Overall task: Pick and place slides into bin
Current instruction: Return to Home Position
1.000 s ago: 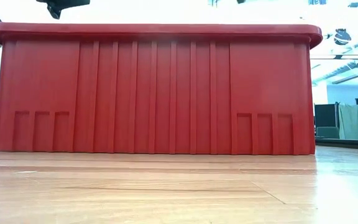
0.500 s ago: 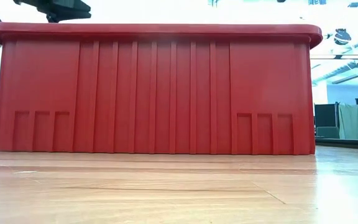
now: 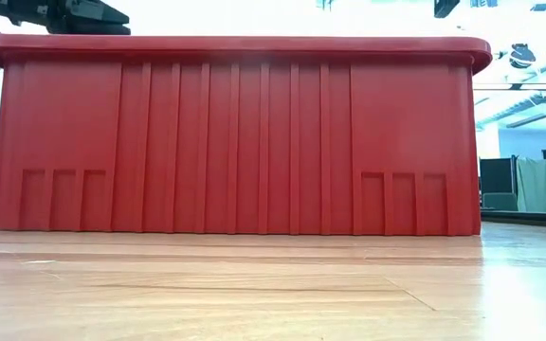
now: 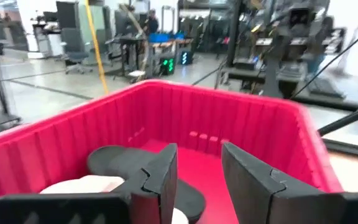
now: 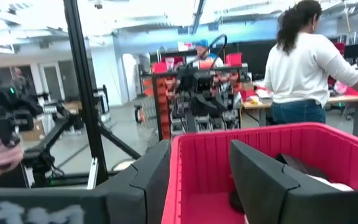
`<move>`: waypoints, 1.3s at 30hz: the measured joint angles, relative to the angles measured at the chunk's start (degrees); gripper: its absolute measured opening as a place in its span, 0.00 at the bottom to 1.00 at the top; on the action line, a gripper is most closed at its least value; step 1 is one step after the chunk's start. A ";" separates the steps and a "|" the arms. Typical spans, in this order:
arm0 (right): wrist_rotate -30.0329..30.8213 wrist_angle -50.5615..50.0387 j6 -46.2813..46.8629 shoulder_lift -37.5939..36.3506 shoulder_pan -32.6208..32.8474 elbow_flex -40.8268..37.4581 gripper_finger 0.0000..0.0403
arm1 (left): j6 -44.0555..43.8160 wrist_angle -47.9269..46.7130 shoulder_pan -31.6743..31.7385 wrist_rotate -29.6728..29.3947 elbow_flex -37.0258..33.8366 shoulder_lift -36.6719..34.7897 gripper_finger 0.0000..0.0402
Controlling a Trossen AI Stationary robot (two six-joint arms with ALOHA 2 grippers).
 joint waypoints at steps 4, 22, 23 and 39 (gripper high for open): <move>-0.08 5.64 1.00 -0.59 0.00 -3.56 0.39 | -0.49 4.91 -0.42 3.25 -3.99 -2.54 0.32; -1.67 20.28 2.36 -4.15 -0.02 -13.82 0.39 | -0.08 10.90 -6.02 1.84 -10.94 -9.25 0.32; -2.38 23.00 1.96 -4.55 -0.02 -15.12 0.39 | 0.13 11.63 -6.04 1.44 -11.26 -9.31 0.32; -4.57 37.75 1.54 -13.29 0.00 -27.75 0.39 | 0.96 13.97 -6.04 -0.42 -13.09 -9.31 0.32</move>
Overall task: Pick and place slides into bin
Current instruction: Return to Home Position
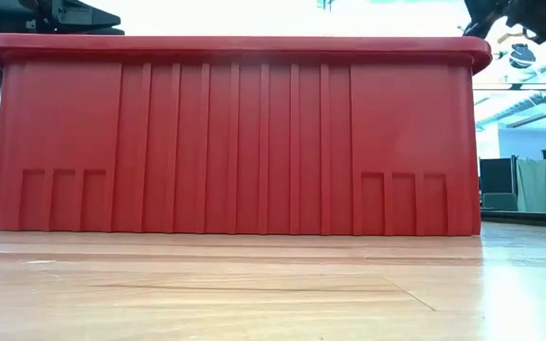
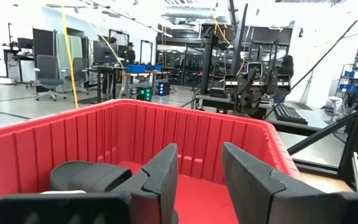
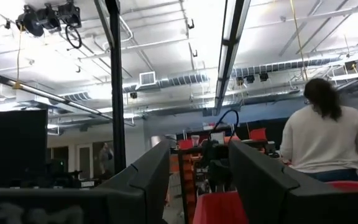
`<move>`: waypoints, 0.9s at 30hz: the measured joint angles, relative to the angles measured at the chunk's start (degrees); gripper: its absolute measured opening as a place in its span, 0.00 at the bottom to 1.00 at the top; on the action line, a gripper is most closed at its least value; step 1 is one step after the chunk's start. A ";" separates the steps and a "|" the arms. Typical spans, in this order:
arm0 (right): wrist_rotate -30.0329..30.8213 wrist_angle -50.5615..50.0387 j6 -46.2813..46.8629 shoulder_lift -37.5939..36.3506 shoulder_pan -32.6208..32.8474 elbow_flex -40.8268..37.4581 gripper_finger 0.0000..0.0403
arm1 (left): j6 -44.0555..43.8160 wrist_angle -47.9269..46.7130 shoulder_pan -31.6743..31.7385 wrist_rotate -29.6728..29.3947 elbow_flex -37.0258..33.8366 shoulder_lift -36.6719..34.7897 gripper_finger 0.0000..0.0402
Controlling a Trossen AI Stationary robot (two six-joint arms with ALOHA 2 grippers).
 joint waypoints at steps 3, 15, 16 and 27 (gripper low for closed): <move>0.01 2.14 0.06 -1.03 0.00 -1.51 0.39 | -0.22 -0.10 0.01 0.02 0.00 0.00 0.32; 0.35 9.14 0.71 -2.47 -0.04 -6.54 0.39 | -0.04 6.03 0.01 -0.86 -3.99 0.00 0.32; 0.35 9.38 0.84 -2.47 -0.04 -6.54 0.39 | 0.09 6.01 0.01 -0.74 -4.20 0.00 0.32; 0.37 8.63 0.77 -2.47 -0.04 -6.69 0.39 | 0.45 17.19 0.01 -0.49 -10.02 0.00 0.32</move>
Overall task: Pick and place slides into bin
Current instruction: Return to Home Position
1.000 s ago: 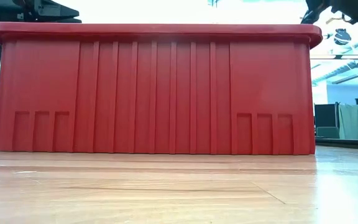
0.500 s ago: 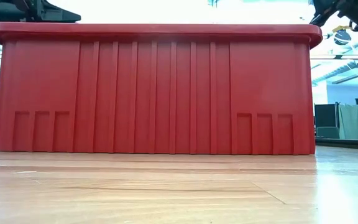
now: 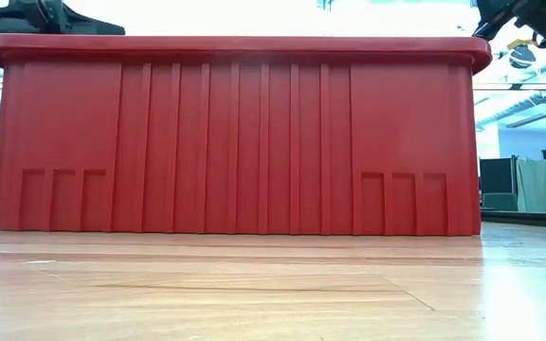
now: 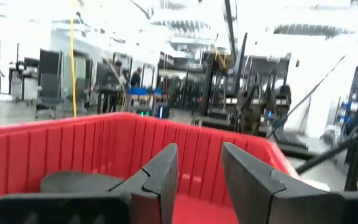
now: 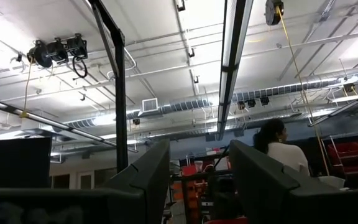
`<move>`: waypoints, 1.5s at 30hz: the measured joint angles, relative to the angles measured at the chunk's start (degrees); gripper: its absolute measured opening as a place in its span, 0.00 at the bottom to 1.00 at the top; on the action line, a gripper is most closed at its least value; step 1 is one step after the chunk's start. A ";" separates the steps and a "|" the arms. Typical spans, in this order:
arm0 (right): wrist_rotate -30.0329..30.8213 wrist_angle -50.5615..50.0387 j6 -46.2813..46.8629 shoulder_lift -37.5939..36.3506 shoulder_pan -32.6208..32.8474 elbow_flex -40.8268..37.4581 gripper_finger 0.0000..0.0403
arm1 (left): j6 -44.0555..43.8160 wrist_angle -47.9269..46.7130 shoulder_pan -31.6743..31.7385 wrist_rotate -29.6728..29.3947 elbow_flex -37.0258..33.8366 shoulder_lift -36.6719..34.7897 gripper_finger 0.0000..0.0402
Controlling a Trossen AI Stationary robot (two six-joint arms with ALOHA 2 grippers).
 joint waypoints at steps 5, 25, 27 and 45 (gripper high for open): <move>0.02 -0.18 -0.05 0.00 0.00 -0.02 0.39 | 0.74 11.68 -0.05 2.25 -4.70 -0.03 0.32; 1.55 -4.35 -2.45 0.04 -0.02 -0.07 0.39 | 7.50 12.80 -5.79 2.72 -4.93 -0.07 0.32; 1.55 -4.36 -2.47 0.04 -0.02 -0.07 0.39 | 7.46 12.80 -5.77 2.72 -4.93 -0.07 0.32; 1.29 -14.98 -6.90 0.04 -0.02 -0.09 0.39 | 7.11 12.72 -5.77 2.89 -4.91 -0.07 0.32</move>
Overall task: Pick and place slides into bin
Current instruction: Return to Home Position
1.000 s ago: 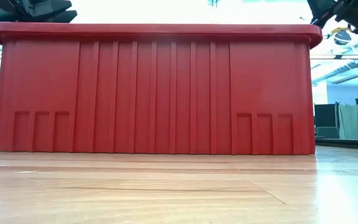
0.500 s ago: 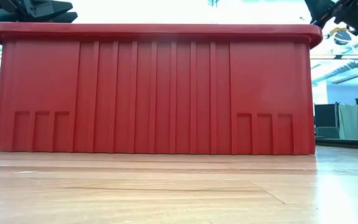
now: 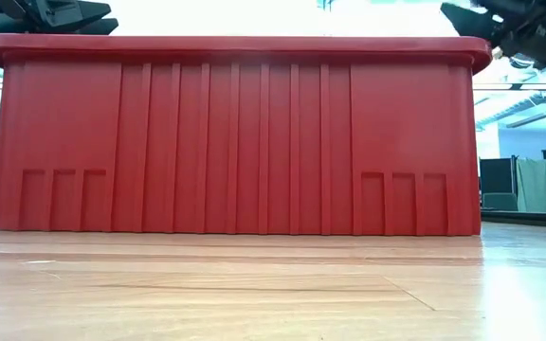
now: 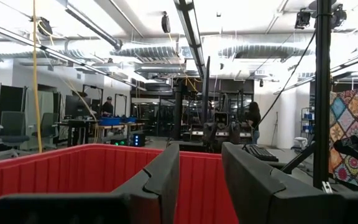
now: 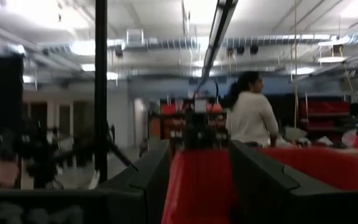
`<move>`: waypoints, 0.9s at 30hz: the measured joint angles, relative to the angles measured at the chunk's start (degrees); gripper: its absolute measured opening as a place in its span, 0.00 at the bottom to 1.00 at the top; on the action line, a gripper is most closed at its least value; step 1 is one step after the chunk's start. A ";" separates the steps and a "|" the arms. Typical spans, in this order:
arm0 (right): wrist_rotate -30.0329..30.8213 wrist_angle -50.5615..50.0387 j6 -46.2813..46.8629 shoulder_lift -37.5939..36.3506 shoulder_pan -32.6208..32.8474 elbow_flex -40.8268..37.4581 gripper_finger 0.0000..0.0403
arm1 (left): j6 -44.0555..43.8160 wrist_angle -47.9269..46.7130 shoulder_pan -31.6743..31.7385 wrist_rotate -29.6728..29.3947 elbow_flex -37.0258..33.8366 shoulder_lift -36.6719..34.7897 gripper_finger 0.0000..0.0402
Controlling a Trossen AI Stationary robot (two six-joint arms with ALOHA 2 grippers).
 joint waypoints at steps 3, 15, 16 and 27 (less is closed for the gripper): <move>-0.02 -3.94 -1.70 0.00 0.00 0.00 0.39 | 0.00 -0.01 0.00 0.04 0.00 0.00 0.32; 0.00 -10.60 -4.40 -0.01 0.00 0.00 0.39 | 0.16 -0.01 0.04 0.09 0.01 0.00 0.32; 0.00 -11.35 -4.49 0.00 0.00 0.00 0.39 | 0.39 -0.01 0.04 0.09 0.02 0.00 0.32; 0.09 -13.51 -4.56 -0.07 0.02 0.00 0.39 | 1.60 0.01 0.04 0.11 0.02 0.00 0.32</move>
